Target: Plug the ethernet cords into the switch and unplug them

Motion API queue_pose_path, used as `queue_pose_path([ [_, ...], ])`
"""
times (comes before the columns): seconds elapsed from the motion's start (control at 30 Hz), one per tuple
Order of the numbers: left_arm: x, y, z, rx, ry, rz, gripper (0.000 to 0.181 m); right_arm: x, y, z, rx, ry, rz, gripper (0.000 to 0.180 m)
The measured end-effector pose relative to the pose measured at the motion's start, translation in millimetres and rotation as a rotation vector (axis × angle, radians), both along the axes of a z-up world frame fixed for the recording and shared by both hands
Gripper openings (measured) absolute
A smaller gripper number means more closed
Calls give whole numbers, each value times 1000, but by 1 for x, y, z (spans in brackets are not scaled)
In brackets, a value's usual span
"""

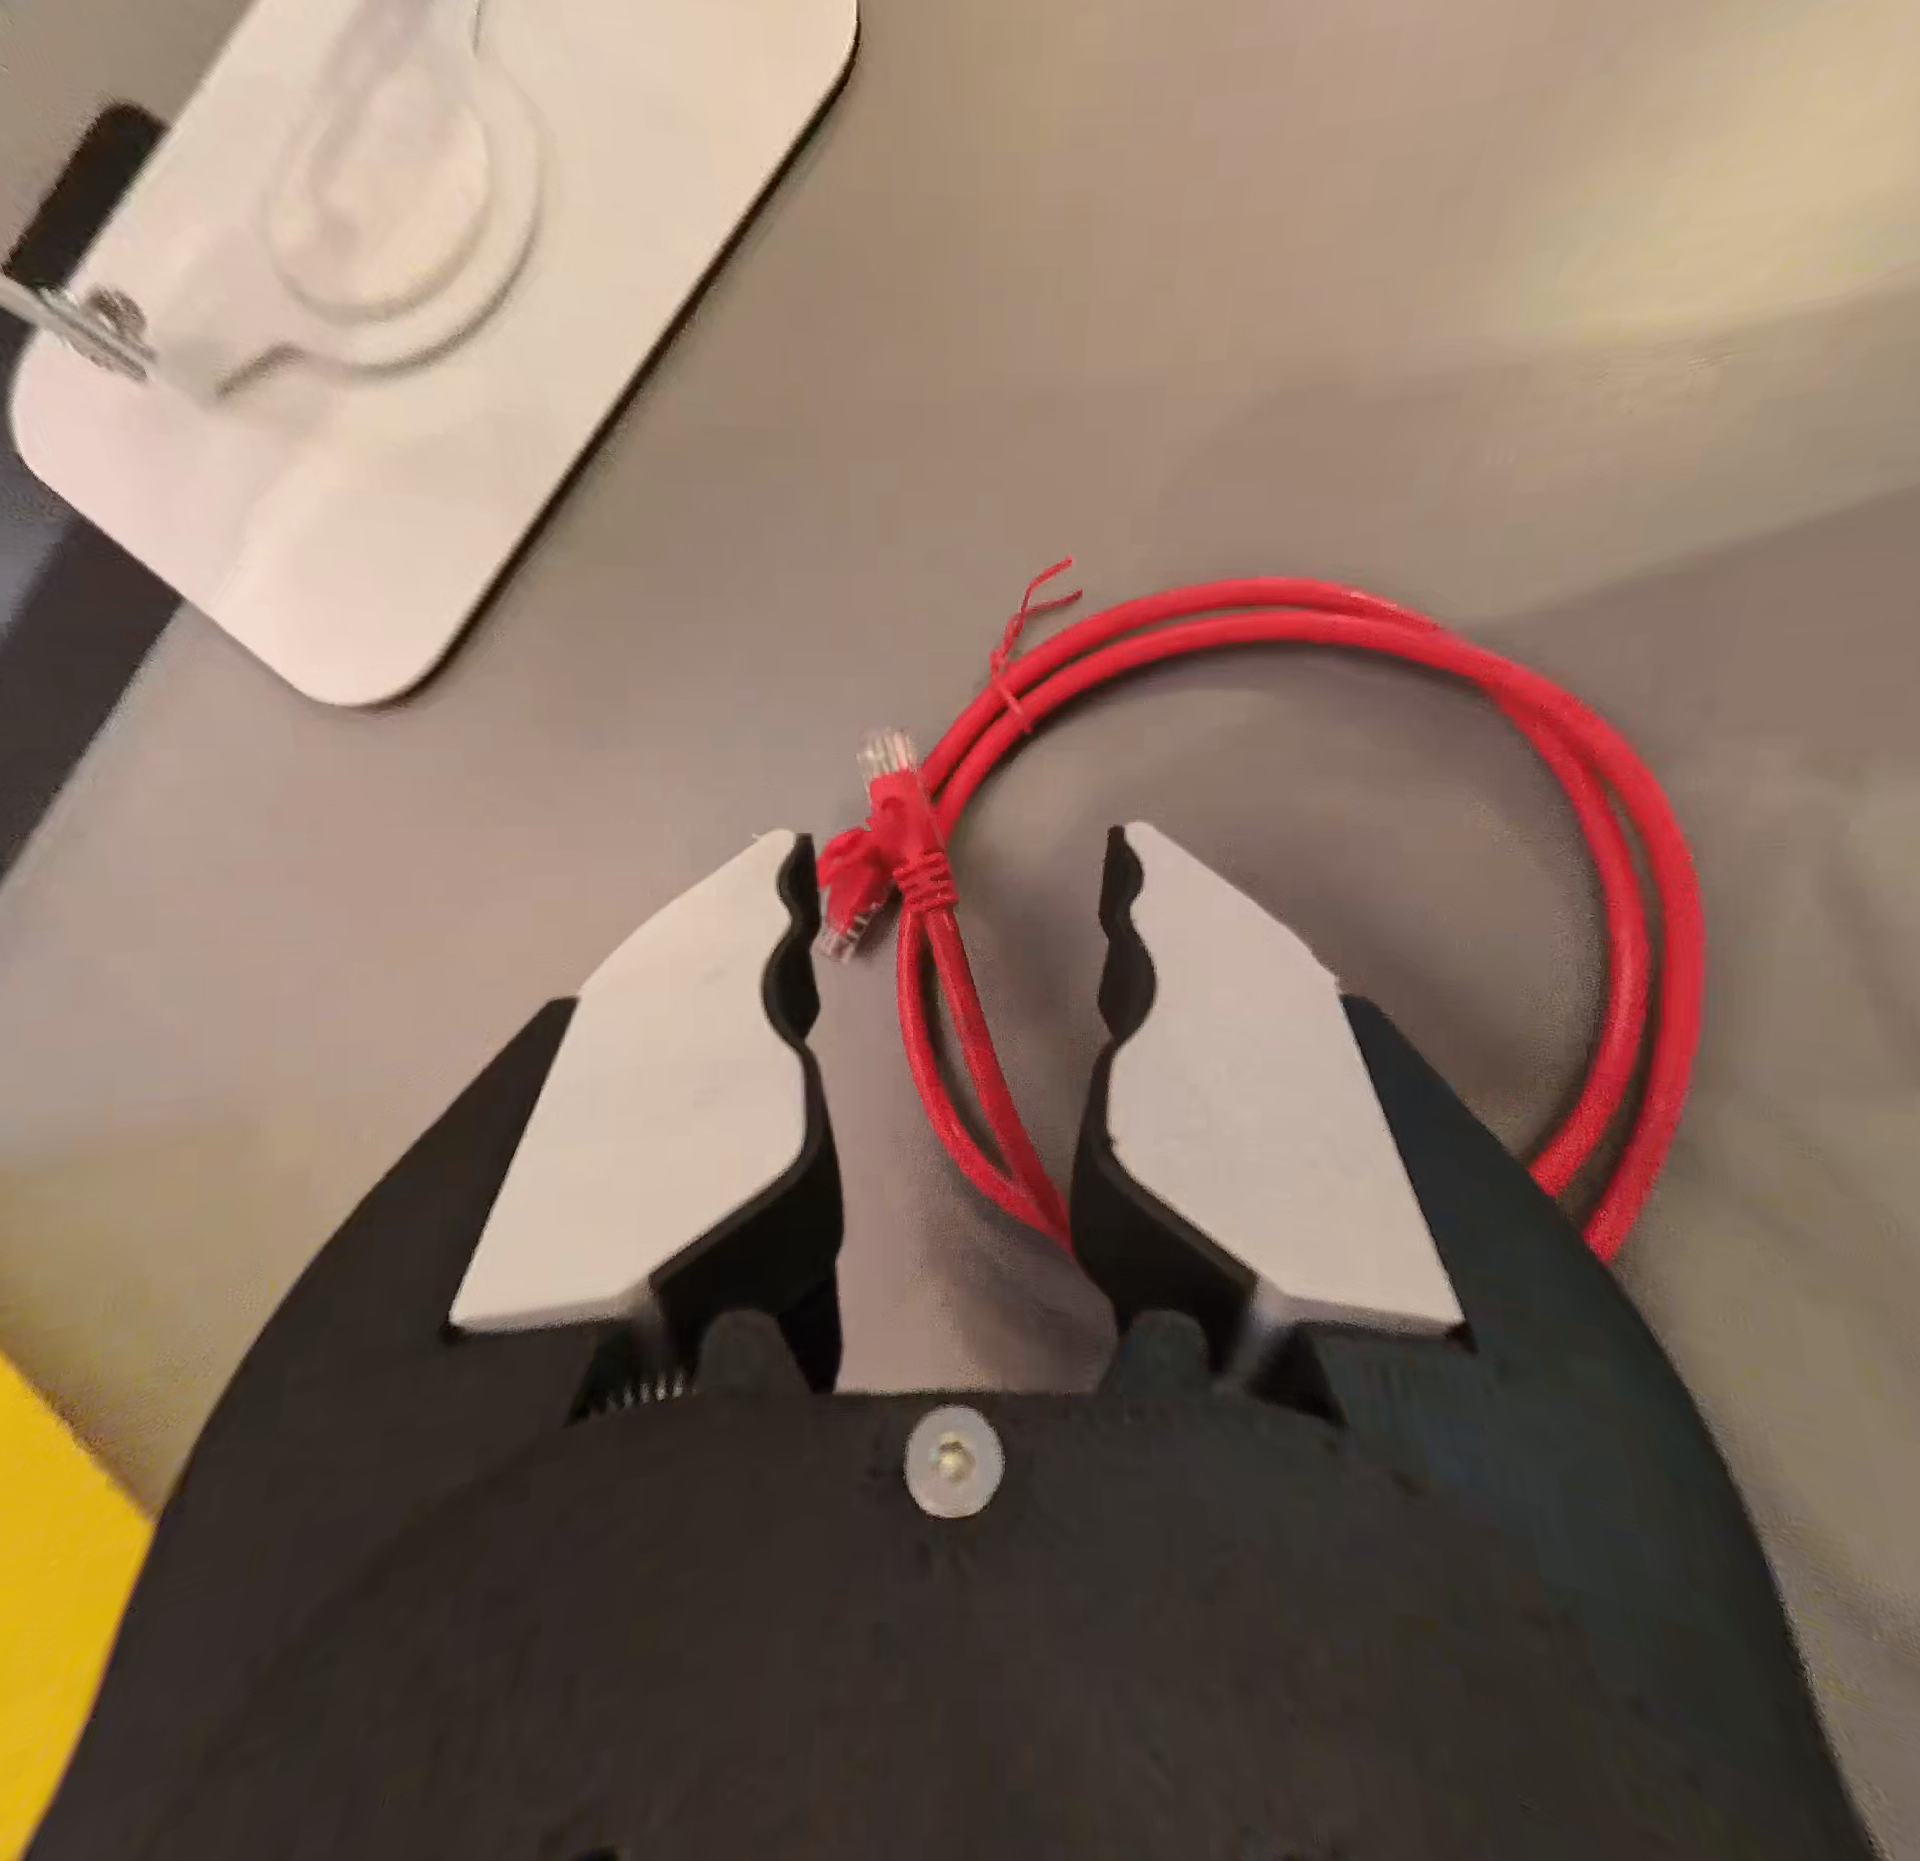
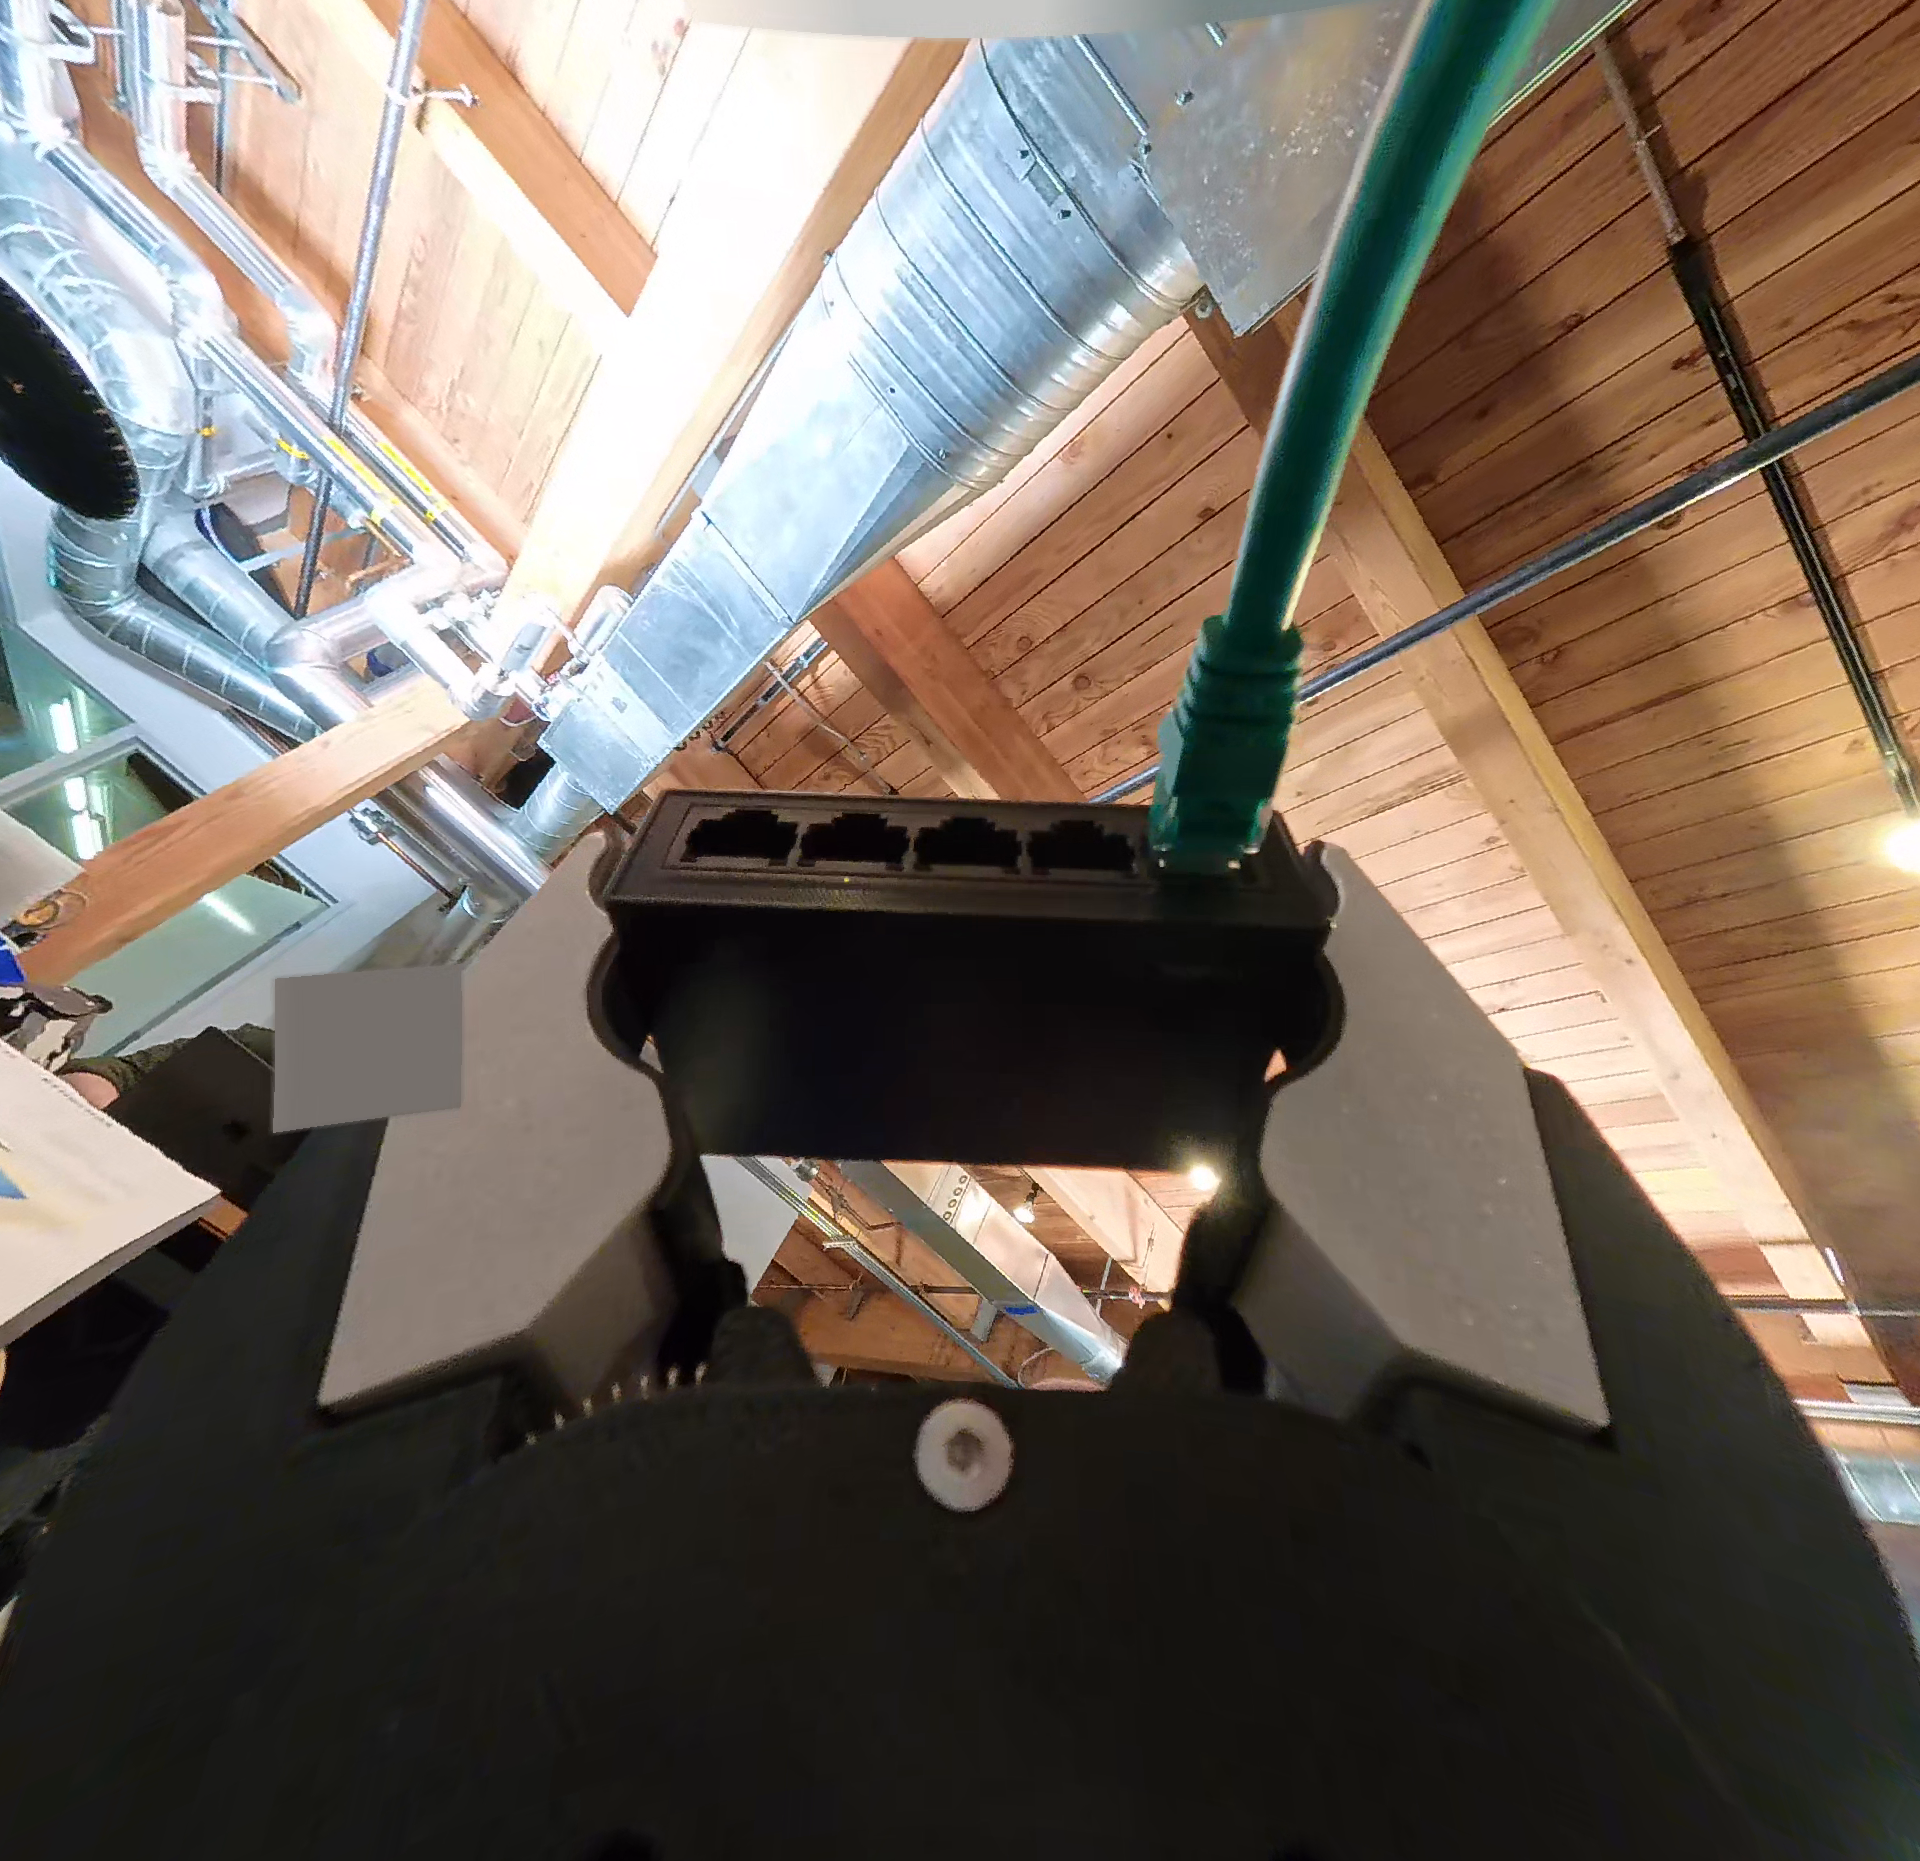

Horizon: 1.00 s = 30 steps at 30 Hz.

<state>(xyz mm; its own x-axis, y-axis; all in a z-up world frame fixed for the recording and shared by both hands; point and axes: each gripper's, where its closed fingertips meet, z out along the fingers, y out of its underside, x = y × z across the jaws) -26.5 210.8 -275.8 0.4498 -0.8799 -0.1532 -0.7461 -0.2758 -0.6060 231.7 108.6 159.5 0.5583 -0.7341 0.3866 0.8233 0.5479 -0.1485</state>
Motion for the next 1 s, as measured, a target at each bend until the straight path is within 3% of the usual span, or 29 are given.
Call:
queue_pose_path([
  [0.37,-4,15,-22,152,-49,97,13,-1,2,0,-17,-4,8,122],
  [0.43,-4,18,-21,180,-47,100,14,1,1,1,-20,-3,5,122],
  [0.57,-4,20,-20,188,-69,122,35,-4,-1,2,-18,-8,17,122],
  [0.67,-5,24,-18,187,-105,158,40,-5,0,2,-17,-7,29,122],
  [0.73,-6,24,-19,163,-109,164,27,-6,-1,2,-15,-6,38,121],
  [1.0,-10,16,-16,151,-66,185,15,-4,-2,3,-15,2,47,121],
])
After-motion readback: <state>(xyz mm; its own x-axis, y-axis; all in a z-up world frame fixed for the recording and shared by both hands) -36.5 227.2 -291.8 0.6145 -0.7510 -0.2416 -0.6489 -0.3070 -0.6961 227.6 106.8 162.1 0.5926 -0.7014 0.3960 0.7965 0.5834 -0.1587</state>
